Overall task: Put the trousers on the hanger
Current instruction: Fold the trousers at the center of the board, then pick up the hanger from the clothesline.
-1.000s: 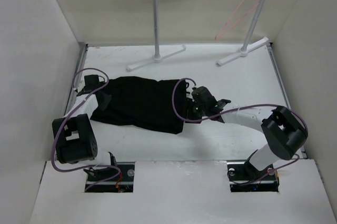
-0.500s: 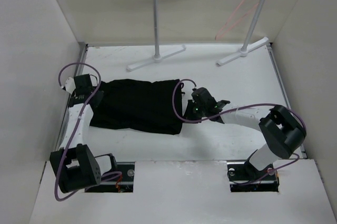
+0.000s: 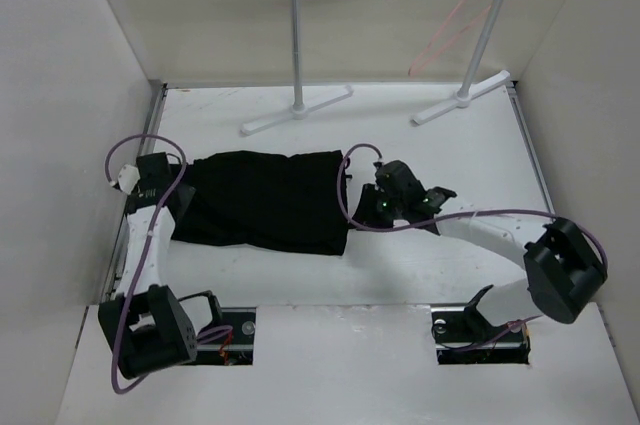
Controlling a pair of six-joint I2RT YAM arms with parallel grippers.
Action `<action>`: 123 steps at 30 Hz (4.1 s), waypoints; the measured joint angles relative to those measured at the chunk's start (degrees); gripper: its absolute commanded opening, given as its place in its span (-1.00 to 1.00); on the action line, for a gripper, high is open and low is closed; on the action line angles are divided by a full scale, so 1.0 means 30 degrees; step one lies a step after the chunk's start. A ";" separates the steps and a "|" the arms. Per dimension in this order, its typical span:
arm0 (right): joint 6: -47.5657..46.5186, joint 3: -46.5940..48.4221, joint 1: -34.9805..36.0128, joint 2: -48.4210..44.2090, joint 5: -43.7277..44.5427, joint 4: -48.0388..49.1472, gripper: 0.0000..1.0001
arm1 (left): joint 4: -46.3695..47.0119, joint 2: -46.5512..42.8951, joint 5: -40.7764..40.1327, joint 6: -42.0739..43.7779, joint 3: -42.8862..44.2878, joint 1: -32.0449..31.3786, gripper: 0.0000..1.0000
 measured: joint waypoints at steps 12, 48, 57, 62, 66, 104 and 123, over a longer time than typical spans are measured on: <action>0.0197 0.2747 0.1137 0.3759 -0.1027 0.2441 -0.81 | 0.1552 0.2375 -0.0772 -0.1421 0.1792 -0.6288 -0.46; 0.0685 0.9340 -0.2674 1.1052 -0.1574 0.2645 -0.74 | 0.2841 0.2375 -0.1756 -0.3133 -0.1202 -1.1701 -0.31; 0.0656 0.7890 -0.2929 0.8633 -0.1027 0.2586 -0.14 | 0.2135 -0.0342 -0.1785 -0.3439 -0.3861 -1.1060 -0.22; 0.0670 0.5661 -0.2259 0.4962 -0.0976 0.2667 -0.23 | 0.1916 -0.1224 -0.1668 -0.3774 -0.3519 -1.1657 -0.20; 0.0889 0.3300 -0.0386 0.3082 -0.0962 0.3031 -0.59 | 0.1894 -0.1137 -0.1559 -0.3883 -0.3264 -1.1861 -0.20; 0.2200 -0.5756 -0.2419 -0.4269 0.0240 0.1698 0.28 | 0.1858 0.0393 -0.1355 -0.3475 -0.1800 -1.2764 -0.20; -0.2302 1.3850 -1.0936 0.0670 0.0197 -0.1188 0.03 | 0.1494 0.0546 -0.1821 -0.1457 0.1180 -1.4513 -0.55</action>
